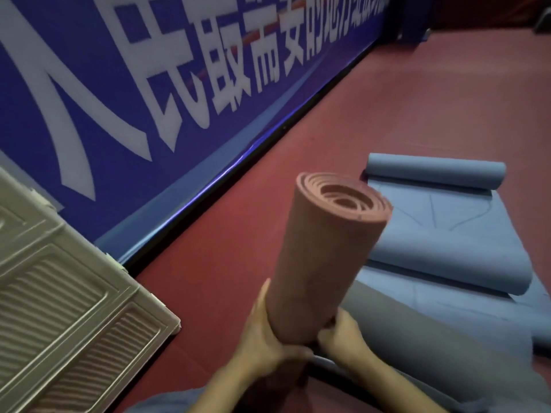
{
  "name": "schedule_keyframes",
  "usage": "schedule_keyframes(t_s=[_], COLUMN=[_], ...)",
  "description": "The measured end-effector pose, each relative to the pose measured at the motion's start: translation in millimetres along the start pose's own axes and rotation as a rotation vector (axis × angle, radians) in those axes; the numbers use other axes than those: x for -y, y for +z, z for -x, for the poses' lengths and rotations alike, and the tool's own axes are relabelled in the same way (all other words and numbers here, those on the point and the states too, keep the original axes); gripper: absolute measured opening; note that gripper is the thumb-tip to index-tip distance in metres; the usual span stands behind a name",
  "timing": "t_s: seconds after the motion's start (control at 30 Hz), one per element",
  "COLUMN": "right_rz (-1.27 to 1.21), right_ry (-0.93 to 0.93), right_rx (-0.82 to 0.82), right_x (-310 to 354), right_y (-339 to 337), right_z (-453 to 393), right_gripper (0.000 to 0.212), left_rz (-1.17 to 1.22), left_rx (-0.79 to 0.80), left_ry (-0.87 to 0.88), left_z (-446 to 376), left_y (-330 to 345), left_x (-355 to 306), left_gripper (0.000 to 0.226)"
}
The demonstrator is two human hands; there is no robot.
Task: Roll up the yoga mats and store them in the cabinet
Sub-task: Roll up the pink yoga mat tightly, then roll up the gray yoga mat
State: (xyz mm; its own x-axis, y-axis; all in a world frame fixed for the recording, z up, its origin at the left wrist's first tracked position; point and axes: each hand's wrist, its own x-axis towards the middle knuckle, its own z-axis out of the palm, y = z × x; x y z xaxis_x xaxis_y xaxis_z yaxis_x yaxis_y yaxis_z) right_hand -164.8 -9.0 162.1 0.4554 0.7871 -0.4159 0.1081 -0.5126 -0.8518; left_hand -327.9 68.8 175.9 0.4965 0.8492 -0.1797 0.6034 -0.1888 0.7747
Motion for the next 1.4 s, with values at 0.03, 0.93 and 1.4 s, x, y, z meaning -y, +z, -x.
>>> schedule_keyframes(t_s=[0.03, 0.93, 1.4], right_rz=[0.011, 0.844, 0.888], right_ry=[-0.036, -0.072, 0.041], right_rx=[0.022, 0.471, 0.378], right_x=[15, 10, 12], right_y=[0, -14, -36], right_z=[-5, 23, 7], right_gripper=[0.033, 0.029, 0.027], left_rz=[-0.048, -0.980, -1.003], left_rx=[-0.081, -0.070, 0.059], left_ry=[0.036, -0.538, -0.312], left_z=[-5, 126, 40], left_y=[-13, -154, -133], left_x=[-12, 290, 105], left_gripper=[0.150, 0.067, 0.032])
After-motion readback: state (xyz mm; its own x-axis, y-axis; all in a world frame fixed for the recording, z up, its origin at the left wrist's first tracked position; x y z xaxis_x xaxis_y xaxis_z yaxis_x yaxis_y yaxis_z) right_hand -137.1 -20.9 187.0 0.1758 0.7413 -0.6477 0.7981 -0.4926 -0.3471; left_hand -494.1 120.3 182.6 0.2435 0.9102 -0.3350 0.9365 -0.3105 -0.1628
